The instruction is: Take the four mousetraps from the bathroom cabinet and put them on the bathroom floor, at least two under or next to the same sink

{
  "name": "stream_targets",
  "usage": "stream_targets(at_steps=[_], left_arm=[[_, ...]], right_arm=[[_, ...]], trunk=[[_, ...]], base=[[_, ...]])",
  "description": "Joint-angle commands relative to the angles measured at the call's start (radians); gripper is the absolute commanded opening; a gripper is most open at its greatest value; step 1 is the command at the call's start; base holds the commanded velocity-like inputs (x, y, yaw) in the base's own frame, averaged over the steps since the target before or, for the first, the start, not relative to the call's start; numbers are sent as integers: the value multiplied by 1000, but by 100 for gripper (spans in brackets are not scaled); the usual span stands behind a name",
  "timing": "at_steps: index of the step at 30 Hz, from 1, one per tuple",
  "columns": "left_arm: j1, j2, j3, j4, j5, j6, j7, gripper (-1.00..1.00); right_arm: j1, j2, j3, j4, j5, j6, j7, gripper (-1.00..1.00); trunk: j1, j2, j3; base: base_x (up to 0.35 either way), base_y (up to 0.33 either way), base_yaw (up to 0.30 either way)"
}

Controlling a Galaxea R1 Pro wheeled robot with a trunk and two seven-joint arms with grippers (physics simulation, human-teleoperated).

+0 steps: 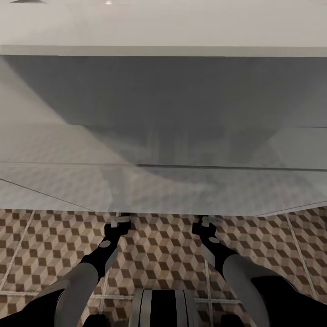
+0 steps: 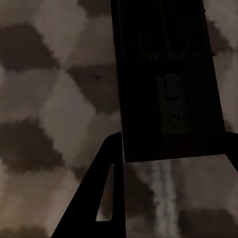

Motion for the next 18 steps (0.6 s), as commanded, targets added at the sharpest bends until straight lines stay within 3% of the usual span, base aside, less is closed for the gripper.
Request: stream_targets(at_steps=[1, 18], left_arm=[[-1, 0, 4, 1, -12, -4, 7, -100], [-1, 8, 3, 1, -11, -5, 4, -100]], right_arm=[[0, 0, 6, 1, -11, -4, -2, -100], [-15, 4, 12, -9, -1, 6, -10, -100]], trunk=[[0, 0, 0], [0, 0, 0]], base=[[0, 0, 0], [0, 0, 0]])
